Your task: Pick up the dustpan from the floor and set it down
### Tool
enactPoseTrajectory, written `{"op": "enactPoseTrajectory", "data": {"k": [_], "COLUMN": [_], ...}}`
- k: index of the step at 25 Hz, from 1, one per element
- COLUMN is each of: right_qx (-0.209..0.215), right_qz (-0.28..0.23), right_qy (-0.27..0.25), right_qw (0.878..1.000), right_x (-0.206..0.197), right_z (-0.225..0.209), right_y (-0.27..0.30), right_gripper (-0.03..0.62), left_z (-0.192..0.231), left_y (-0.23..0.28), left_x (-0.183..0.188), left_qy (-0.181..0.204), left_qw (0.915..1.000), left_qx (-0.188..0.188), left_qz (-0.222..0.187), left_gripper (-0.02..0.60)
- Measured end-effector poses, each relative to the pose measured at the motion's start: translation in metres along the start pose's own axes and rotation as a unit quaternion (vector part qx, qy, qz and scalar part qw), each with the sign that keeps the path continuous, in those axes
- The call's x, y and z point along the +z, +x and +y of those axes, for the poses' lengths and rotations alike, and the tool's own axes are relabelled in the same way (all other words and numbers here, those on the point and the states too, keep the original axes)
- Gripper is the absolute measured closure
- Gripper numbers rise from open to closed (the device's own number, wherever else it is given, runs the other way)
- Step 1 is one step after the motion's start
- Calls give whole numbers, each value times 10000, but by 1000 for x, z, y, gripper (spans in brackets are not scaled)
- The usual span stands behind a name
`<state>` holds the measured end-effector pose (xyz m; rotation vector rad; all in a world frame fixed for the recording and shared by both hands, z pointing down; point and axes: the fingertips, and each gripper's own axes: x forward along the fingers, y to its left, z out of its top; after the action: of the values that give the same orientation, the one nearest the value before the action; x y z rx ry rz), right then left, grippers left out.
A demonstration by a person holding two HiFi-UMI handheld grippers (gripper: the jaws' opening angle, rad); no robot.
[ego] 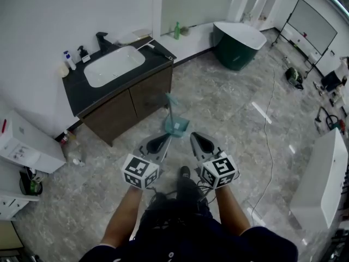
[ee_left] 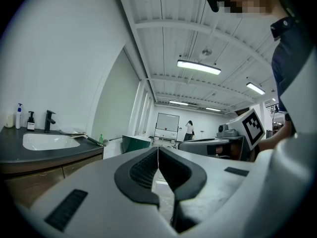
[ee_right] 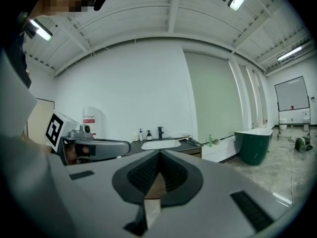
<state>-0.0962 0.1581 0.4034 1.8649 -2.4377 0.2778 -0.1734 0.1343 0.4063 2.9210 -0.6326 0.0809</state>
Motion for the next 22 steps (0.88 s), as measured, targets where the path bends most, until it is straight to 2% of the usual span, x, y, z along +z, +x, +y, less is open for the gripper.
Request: {"op": "enactPoseTrajectory", "data": {"k": [7,14,22], "right_qx": [50,203,647], "right_qz": [19,-44,-89], "right_qy": [107,-65,-220], "right_qw": [9999,9998,9976], "right_x": [0,11,22], "right_z": [-29,-89,-162], "right_y": [25,68,125], "right_gripper": [588,588,588], "left_z": [20,48,94], "left_y": [32,98,174], "left_x": [1,4,15], "left_qy": [-5,102,248], "left_qw": [9999,9992,9950], "left_qx": [71,225,890], "left_qz": [103,310,374], "left_gripper": [568,568,568]}}
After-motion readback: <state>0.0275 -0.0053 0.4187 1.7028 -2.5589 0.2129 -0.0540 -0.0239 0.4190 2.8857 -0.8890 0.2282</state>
